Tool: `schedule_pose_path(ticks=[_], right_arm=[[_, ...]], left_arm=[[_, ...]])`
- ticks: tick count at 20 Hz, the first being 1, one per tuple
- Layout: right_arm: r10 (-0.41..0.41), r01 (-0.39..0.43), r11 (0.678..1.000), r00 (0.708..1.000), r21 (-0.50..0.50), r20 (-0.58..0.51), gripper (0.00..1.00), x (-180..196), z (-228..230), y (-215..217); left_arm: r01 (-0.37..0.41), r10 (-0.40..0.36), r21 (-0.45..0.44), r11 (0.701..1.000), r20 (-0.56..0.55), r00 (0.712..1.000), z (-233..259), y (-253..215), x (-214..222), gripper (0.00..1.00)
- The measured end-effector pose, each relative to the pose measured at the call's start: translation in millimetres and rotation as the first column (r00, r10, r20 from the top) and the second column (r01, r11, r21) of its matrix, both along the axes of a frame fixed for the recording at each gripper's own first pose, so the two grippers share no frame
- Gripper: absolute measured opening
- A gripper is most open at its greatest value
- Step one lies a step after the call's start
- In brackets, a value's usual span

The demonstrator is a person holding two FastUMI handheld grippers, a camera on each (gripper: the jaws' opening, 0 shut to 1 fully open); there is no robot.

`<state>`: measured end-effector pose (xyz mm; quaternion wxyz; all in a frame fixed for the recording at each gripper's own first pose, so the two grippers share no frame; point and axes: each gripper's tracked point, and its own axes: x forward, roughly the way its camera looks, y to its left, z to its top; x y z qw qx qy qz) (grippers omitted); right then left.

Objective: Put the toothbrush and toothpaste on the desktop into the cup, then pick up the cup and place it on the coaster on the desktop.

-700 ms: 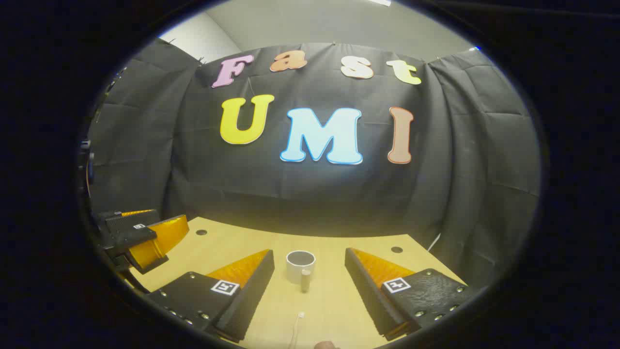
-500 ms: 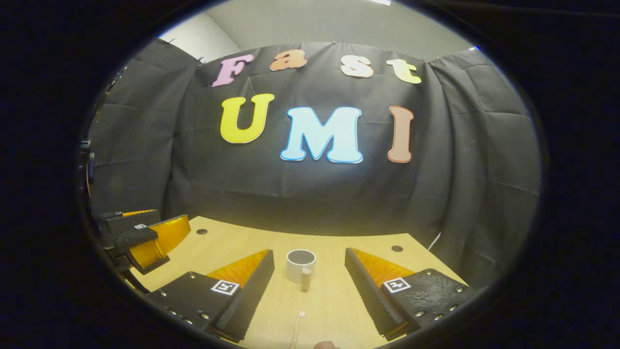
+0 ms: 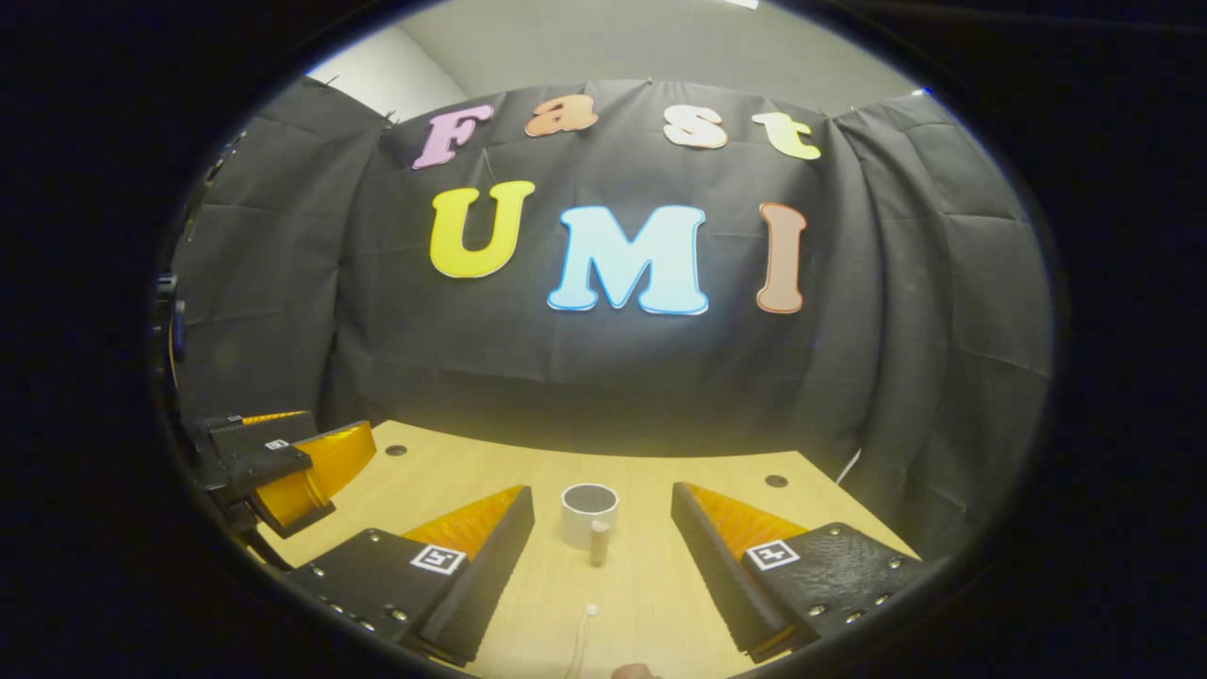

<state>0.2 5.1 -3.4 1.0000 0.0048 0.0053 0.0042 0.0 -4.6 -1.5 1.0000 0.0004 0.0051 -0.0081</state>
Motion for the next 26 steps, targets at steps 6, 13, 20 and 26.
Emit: schedule_pose_path(ticks=[6, 13, 20, 26], right_arm=[[0.007, -0.007, 1.0, 0.999, 0.01, -0.036, 0.92, 3, -8, 2], [0.018, -0.008, 0.999, 0.969, 0.043, -0.246, 0.92, 14, -60, 6], [0.019, -0.012, 1.0, 0.872, 0.017, -0.49, 0.93, 22, -127, 12], [0.052, -0.048, 0.999, 0.74, 0.024, -0.671, 0.93, 19, -183, 24]], left_arm=[[0.008, -0.009, -0.009, 1.0, -0.035, 0.999, -11, -1, 4, 0.97], [0.021, -0.025, -0.019, 1.0, -0.25, 0.968, -70, 0, 12, 0.97], [-0.021, 0.001, -0.033, 0.999, -0.522, 0.853, -145, 17, 18, 0.97], [-0.042, 0.025, -0.007, 0.999, -0.704, 0.71, -206, 34, 6, 0.92]])
